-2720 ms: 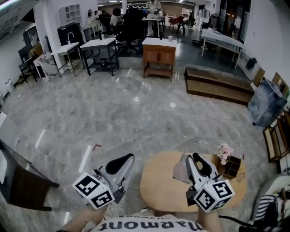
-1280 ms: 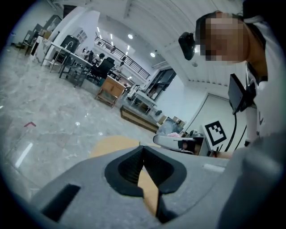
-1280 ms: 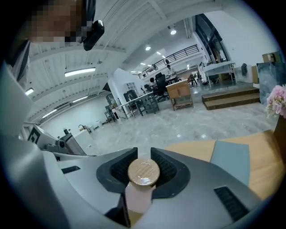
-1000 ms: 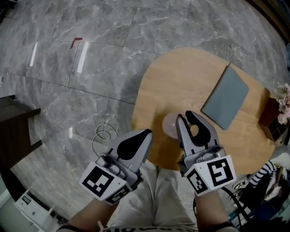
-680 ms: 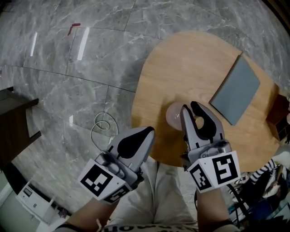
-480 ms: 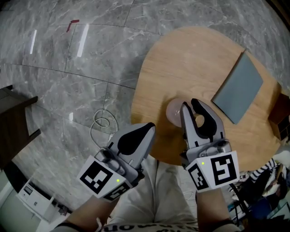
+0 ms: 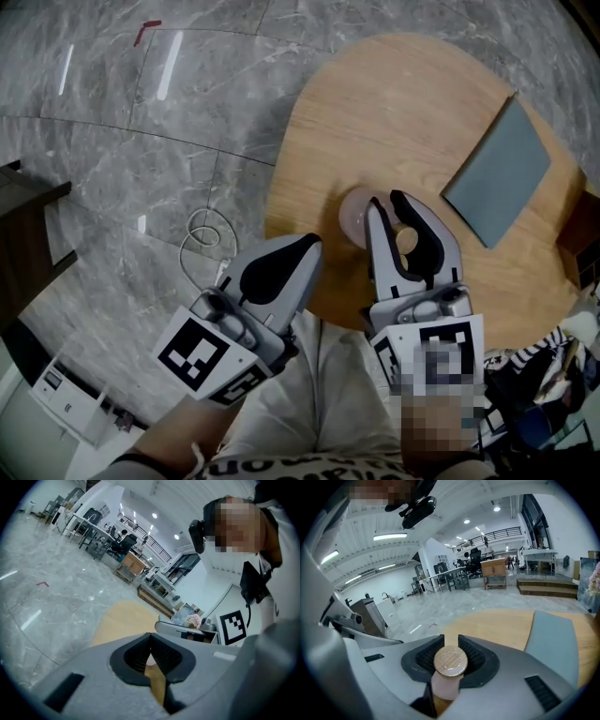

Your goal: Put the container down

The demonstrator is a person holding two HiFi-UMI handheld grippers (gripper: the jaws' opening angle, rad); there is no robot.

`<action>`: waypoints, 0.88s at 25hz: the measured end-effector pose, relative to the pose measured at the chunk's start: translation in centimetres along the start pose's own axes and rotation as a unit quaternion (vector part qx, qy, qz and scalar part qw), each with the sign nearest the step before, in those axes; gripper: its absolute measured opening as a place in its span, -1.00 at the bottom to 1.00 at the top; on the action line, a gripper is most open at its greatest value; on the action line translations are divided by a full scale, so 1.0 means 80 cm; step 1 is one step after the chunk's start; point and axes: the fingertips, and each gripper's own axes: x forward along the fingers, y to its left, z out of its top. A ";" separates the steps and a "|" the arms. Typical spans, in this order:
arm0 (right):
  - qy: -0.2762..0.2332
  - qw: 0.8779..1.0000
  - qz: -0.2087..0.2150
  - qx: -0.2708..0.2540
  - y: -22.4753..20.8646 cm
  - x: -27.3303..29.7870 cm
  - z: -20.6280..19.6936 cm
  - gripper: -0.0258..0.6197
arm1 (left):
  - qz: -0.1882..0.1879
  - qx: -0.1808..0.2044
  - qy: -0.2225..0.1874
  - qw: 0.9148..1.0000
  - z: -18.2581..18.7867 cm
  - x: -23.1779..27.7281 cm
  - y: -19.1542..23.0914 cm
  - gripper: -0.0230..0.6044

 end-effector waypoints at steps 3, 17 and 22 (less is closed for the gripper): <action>-0.003 1.000 -0.001 -0.005 0.002 0.000 0.000 -0.62 | 0.000 0.001 0.001 1.000 -0.003 0.000 -0.005 -0.88; -0.005 0.998 -0.020 -0.057 0.022 0.002 -0.014 -0.62 | 0.018 0.005 -0.016 1.000 0.009 -0.025 -0.006 -0.88; 0.003 0.997 -0.038 -0.070 0.024 0.002 -0.020 -0.62 | 0.026 0.000 -0.024 0.999 0.010 -0.046 -0.009 -0.88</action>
